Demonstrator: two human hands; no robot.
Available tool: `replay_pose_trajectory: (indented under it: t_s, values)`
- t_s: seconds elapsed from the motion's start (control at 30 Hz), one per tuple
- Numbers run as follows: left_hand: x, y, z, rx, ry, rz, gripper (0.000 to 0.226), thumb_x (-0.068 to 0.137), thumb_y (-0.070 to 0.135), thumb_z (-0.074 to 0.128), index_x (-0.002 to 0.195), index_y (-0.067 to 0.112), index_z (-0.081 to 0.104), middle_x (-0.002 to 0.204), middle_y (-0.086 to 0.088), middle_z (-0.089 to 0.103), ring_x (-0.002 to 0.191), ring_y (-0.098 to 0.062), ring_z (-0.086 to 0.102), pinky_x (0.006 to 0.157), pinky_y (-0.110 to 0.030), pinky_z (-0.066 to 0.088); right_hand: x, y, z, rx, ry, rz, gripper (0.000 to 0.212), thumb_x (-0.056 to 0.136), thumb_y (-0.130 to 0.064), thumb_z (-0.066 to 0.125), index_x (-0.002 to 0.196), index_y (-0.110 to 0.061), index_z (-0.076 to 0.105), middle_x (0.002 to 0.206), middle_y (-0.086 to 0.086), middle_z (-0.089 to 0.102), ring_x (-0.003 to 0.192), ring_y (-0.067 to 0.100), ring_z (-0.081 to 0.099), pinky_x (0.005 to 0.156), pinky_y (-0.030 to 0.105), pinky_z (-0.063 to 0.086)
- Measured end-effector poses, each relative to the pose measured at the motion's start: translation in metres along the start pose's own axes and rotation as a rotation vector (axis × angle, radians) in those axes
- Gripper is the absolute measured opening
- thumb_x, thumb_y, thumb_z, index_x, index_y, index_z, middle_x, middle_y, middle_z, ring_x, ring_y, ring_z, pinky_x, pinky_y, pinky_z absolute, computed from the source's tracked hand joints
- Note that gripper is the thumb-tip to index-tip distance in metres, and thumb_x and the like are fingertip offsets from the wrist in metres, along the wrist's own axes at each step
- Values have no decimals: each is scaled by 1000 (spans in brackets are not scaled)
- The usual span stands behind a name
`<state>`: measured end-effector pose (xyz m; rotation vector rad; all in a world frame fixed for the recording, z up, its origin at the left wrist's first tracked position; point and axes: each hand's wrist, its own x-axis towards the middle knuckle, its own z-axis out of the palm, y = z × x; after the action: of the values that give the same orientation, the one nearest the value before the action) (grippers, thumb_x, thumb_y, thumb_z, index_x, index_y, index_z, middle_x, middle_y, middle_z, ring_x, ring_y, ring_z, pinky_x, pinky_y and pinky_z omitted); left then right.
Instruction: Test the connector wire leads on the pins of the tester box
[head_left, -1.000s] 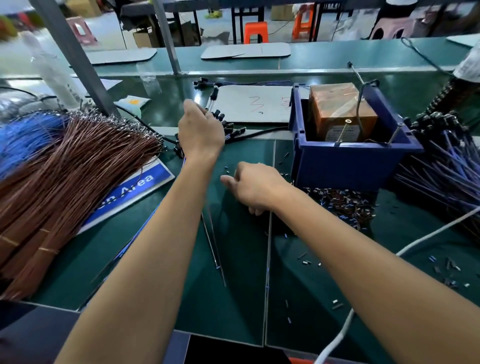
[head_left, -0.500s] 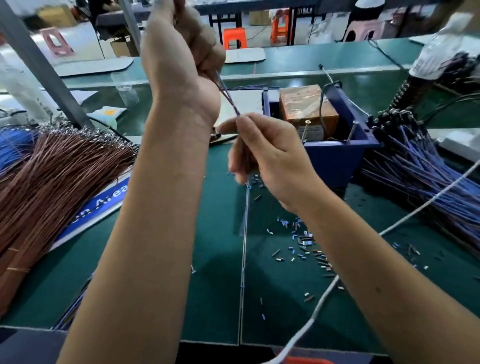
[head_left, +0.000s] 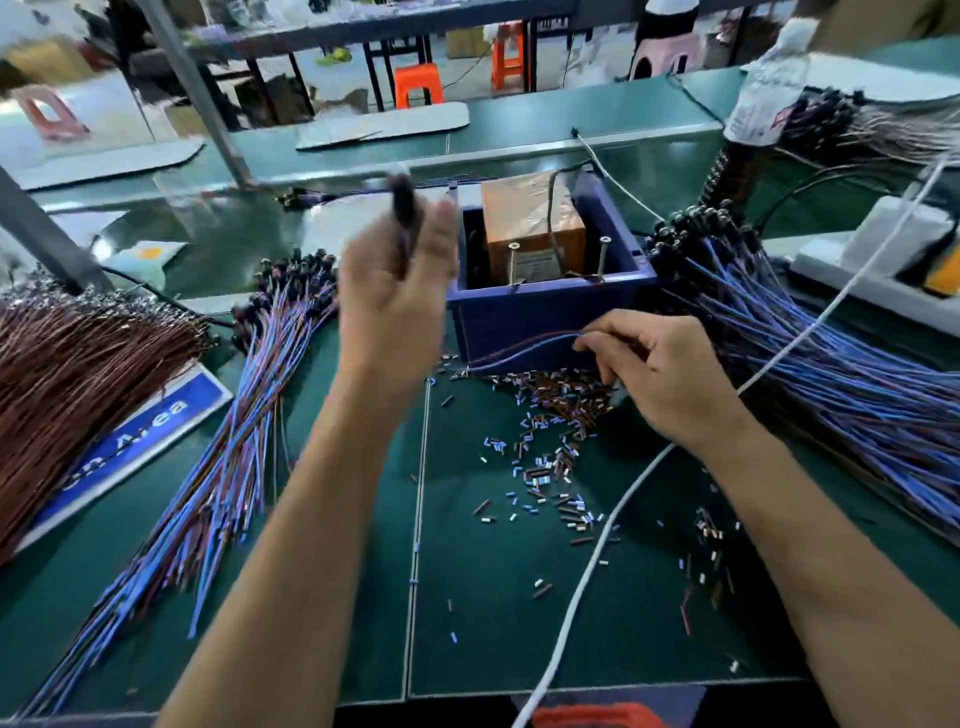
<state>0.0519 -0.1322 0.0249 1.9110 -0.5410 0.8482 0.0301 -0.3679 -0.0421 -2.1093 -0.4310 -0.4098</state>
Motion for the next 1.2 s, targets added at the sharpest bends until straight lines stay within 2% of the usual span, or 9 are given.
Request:
replay_pose_trajectory:
  t_s: [0.07,0.1,0.17,0.27,0.4,0.67,0.93,1.1,1.2]
  values:
    - [-18,18,20,139,-256,141,18,101,16,54,92,8,68,86,-3,67,75,-24,63,64,-41,50,-2,-3,5,21,18,-45,23,105,-14,62,87,-26,70,63,-6,60,57,5,52,60,17,39]
    - [-30,21,30,172,-386,178,22,97,12,51,104,10,72,102,-1,69,90,-24,67,75,-42,54,-2,-5,6,36,31,-73,27,105,-15,61,85,-31,67,63,-7,59,57,5,52,60,18,39]
    - [-41,21,43,213,-476,179,41,93,17,44,125,11,69,120,-3,69,107,-27,67,87,-44,55,-2,-5,7,70,47,-100,25,106,-18,58,85,-24,70,65,-5,62,59,9,57,61,26,43]
    - [-42,6,44,218,-490,190,33,102,24,48,125,10,67,112,-1,73,100,-25,69,82,-43,55,-4,-1,8,158,34,-51,20,106,-20,61,93,-13,75,73,2,70,65,17,66,64,33,51]
    - [-52,-16,41,147,-423,127,6,98,9,66,99,11,72,83,9,68,76,-17,65,69,-39,53,-3,3,12,286,56,59,12,98,-20,72,87,-22,78,68,-2,73,52,2,57,55,14,44]
    - [-54,-27,38,61,-346,19,17,101,14,64,85,14,68,66,1,62,63,-24,60,59,-41,47,-5,7,13,416,117,191,18,92,-31,80,77,-21,77,66,7,74,40,11,49,44,17,41]
    - [-54,-31,35,-9,-354,-31,22,93,-3,64,78,12,68,62,-4,59,59,-31,55,55,-40,45,-6,4,8,497,47,194,32,88,-35,78,77,-6,73,61,11,71,37,12,47,42,18,40]
    - [-52,-30,29,-65,-292,-78,22,95,-2,64,76,8,69,59,2,61,54,-7,52,54,-21,41,-6,9,-1,494,105,204,35,88,-37,78,76,-4,72,56,11,67,36,11,46,40,19,40]
    - [-49,-32,24,-195,-213,-175,21,98,9,63,79,8,71,59,1,65,51,-8,52,56,-19,39,-5,10,-9,465,149,202,28,85,-37,80,79,-10,74,59,9,68,37,12,47,41,18,39]
